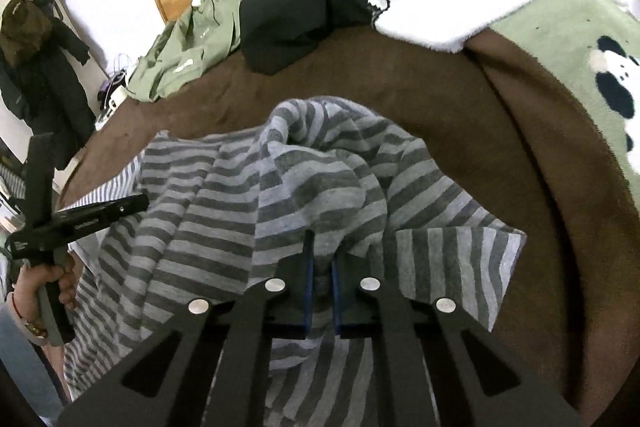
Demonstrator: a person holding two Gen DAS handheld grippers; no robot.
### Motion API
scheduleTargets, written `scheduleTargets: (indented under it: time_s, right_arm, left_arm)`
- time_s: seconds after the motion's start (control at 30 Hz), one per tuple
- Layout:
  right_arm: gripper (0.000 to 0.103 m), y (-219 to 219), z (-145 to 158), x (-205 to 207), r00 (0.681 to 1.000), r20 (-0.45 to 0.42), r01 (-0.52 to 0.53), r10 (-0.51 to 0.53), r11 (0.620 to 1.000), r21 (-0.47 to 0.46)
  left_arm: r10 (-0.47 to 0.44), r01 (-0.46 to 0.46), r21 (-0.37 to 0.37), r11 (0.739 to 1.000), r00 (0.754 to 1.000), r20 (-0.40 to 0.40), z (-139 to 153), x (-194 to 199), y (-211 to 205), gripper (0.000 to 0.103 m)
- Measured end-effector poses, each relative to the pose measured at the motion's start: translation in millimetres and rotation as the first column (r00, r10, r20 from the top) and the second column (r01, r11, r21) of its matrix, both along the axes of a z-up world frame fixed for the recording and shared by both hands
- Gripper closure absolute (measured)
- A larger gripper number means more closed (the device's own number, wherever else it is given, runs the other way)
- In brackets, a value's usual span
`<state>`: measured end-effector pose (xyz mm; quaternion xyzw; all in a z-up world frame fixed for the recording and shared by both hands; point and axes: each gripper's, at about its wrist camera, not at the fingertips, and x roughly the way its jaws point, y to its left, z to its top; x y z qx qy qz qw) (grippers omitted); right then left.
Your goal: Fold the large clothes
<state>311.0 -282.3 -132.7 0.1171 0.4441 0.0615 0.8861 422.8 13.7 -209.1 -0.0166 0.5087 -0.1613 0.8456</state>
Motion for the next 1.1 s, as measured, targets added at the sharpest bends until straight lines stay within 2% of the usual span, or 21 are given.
scheduleTargets:
  time_s: [0.2,0.3,0.4,0.5,0.67,0.77,0.83,0.93,1.03,1.1]
  right_arm:
    - [0.096,1,18,-12,0.999,0.022,0.033,-0.035,0.998,0.055]
    - [0.096,7,18,-20,0.999,0.004,0.035,-0.035,0.997,0.064]
    - [0.096,12,3,-31,0.998,-0.042,0.046,-0.044,0.998,0.037]
    - [0.093,7,-28,-35,0.992,-0.111,0.068,-0.065,0.997,0.028]
    - [0.088,2,-36,-36,0.990,-0.113,0.091,-0.086,0.995,0.039]
    - [0.080,4,-31,-33,0.990,-0.118,0.078,-0.077,0.997,0.008]
    - [0.071,7,-18,-35,0.992,-0.101,0.070,-0.073,0.997,-0.039]
    - [0.066,7,6,-38,0.997,-0.056,0.055,-0.059,0.996,-0.075]
    - [0.056,12,30,-40,0.999,-0.013,0.033,-0.034,0.997,-0.064]
    - [0.053,21,40,-42,1.000,0.000,0.009,-0.009,0.999,-0.048]
  left_arm:
    - [-0.015,0.015,0.022,1.000,0.999,0.037,19,5,10,0.094]
    - [-0.004,0.002,0.033,0.999,0.999,0.053,29,10,19,0.094]
    - [0.000,-0.001,0.038,0.999,1.000,0.029,24,12,25,0.094]
    - [-0.017,0.017,0.052,0.998,1.000,-0.002,8,11,25,0.092]
    - [0.002,-0.003,0.034,0.999,1.000,0.002,-1,8,35,0.070]
    - [0.011,-0.011,0.024,1.000,1.000,-0.016,1,10,41,0.062]
    - [0.006,-0.007,0.065,0.998,1.000,0.015,12,5,41,0.056]
    - [-0.011,0.007,0.087,0.996,0.999,0.047,29,-6,42,0.054]
    - [-0.017,0.013,0.064,0.998,0.998,0.063,43,-24,41,0.044]
    - [-0.020,0.019,0.026,0.999,0.998,0.063,50,-40,38,0.040]
